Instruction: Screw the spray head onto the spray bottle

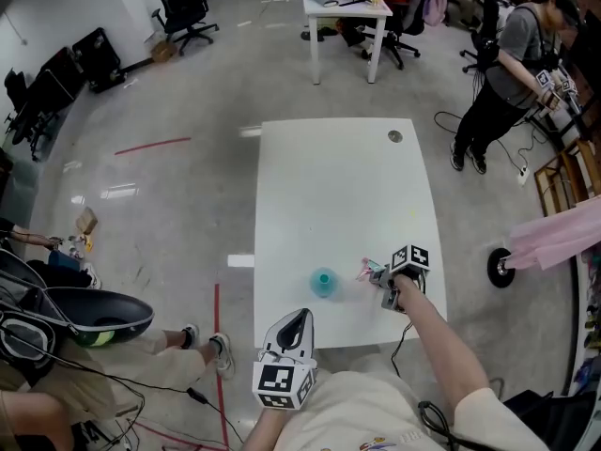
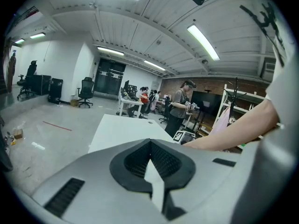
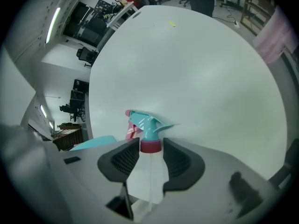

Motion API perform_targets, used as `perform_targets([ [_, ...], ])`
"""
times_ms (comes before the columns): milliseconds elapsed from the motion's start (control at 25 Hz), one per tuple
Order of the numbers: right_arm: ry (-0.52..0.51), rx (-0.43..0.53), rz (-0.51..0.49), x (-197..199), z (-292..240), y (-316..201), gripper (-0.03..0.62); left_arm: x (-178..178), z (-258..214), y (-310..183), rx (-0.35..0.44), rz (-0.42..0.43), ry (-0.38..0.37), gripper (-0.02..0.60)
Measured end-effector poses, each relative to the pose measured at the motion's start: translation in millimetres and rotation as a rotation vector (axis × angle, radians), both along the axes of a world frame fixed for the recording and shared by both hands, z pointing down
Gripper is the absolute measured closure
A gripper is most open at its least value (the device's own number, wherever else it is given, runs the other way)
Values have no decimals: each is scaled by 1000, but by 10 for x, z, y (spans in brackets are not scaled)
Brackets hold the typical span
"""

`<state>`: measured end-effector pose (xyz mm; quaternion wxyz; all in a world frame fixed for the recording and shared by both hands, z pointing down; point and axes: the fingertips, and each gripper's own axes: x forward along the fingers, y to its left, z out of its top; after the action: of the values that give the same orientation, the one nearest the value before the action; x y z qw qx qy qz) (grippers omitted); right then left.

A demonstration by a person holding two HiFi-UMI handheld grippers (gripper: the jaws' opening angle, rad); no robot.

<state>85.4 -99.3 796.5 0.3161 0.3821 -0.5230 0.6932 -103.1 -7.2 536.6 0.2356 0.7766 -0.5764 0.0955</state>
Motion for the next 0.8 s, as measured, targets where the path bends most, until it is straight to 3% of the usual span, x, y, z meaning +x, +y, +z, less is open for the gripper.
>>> perform_targets([
  [320,55,15,7,20,17,-15,439,158,-58,-506,17,47,-27,578],
  [600,148,10,35,48,26,-59,454,214,-40,-558,9,61,-31,578],
  [800,199,103,9,146,-22,-17,457,226,97,-446,-18,47,-21,578],
])
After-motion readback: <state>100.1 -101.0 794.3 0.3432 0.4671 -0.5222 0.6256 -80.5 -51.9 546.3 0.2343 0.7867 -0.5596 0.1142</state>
